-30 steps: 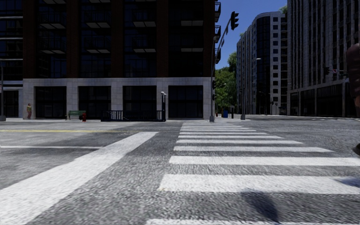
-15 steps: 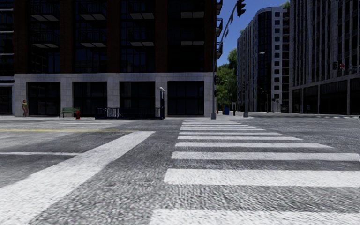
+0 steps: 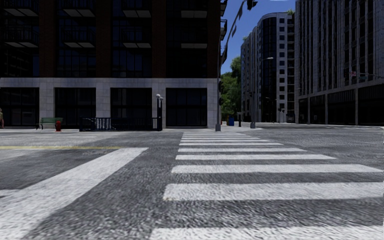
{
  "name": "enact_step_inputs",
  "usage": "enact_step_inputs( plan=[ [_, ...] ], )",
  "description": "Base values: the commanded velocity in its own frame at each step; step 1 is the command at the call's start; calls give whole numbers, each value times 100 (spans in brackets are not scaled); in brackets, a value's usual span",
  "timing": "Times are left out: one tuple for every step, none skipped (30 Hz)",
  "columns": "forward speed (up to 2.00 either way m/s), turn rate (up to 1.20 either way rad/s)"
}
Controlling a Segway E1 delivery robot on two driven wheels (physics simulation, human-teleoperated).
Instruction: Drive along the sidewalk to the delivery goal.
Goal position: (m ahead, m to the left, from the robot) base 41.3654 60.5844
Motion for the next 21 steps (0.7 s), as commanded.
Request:
enact_step_inputs(
  plan=[
    [200,-30],
    [200,-30],
    [200,-30],
    [200,-30],
    [200,-24],
    [200,-24],
    [200,-15],
    [200,-5],
    [200,0],
    [200,0],
    [200,0],
    [200,0],
    [200,0],
    [200,0],
    [200,0],
    [200,0],
    [200,0],
    [200,0],
    [200,0],
    [200,0],
    [200,0]
  ],
)
